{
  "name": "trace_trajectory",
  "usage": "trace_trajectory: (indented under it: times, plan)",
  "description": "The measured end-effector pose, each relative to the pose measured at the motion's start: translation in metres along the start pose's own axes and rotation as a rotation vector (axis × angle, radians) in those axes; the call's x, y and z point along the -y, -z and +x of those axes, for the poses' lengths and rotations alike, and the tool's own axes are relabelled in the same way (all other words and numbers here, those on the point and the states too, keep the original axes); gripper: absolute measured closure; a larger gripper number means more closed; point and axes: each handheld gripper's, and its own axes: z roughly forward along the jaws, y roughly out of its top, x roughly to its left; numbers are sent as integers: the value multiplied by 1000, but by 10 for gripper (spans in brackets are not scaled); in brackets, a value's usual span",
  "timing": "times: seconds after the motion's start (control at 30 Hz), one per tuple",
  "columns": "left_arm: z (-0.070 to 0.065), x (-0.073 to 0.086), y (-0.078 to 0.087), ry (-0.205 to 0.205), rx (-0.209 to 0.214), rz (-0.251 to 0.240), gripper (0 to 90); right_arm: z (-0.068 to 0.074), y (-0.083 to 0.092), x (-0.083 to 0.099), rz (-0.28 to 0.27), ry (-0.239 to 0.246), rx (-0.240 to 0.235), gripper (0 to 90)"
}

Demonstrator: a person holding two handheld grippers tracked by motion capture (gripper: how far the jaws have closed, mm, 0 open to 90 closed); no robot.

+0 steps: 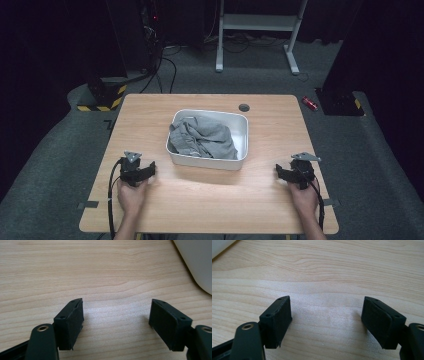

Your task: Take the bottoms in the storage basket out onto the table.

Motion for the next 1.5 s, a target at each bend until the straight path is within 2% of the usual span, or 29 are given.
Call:
trace_trajectory:
  times: [0.83, 1.03, 1.1, 1.3, 1.5]
  plan:
    - [-1, 0, 0, -4, 9, 4, 266, 0, 0, 0, 0, 2, -2, 238]
    - [1, 0, 0, 12, 14, -2, 262, 0, 0, 0, 0, 2, -4, 237]
    - [2, -1, 0, 22, 24, 2, 232, 0, -1, -1, 1, 3, -6, 237]
    - [2, -1, 0, 26, 11, 7, 213, 0, -1, -1, 0, 4, -6, 237]
    - [5, -1, 4, 50, 34, 21, 210, 0, -1, -1, 0, 6, -6, 238]
